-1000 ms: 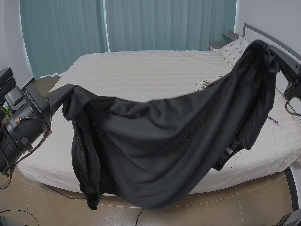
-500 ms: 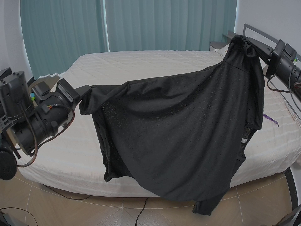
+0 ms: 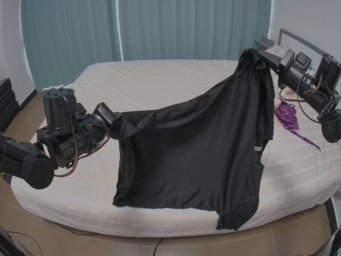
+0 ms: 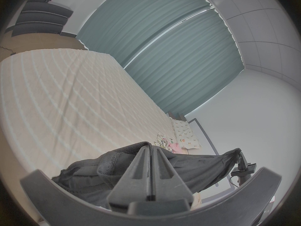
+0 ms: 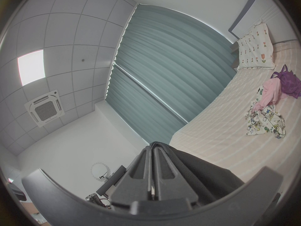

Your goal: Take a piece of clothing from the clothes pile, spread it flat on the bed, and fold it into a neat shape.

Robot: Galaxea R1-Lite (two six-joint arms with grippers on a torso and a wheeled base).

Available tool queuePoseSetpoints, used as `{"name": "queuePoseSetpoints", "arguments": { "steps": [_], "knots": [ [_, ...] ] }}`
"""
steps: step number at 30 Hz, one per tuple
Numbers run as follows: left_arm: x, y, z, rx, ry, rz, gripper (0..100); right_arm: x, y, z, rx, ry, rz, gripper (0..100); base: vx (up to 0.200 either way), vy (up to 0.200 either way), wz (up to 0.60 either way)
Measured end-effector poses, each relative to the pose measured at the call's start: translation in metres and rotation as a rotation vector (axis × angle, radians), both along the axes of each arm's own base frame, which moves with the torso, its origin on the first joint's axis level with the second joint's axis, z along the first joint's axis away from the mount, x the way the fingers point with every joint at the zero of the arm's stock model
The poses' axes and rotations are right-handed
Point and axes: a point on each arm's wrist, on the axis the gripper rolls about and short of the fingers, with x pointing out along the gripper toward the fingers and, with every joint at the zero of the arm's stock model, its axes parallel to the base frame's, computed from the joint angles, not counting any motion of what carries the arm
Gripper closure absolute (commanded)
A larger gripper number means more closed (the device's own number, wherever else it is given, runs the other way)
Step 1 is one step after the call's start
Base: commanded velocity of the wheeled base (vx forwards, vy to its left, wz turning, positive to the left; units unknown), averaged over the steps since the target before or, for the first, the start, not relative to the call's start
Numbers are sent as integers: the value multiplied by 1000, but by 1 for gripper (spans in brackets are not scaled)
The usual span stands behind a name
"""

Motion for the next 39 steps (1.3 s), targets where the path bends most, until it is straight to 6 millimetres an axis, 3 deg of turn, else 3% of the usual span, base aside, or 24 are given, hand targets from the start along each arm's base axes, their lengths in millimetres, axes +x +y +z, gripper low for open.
{"name": "queuePoseSetpoints", "arguments": {
  "steps": [19,28,29,31,32,39],
  "knots": [
    [79,-14,-56,42,105,50,100,69,7,-69,-65,137,-55,100,200,0,0],
    [104,-19,-96,73,175,63,100,101,17,-116,-126,191,-190,100,0,0,0],
    [106,-20,-99,75,179,65,0,104,19,-118,-126,189,-205,100,0,0,0],
    [111,-20,-107,78,188,73,0,111,24,-124,-123,188,-232,100,0,0,0],
    [114,-20,-111,78,192,80,0,115,26,-128,-123,191,-245,0,0,0,0],
    [129,-19,-133,74,208,153,0,139,39,-164,-147,233,-341,0,0,0,0]
  ]
}}
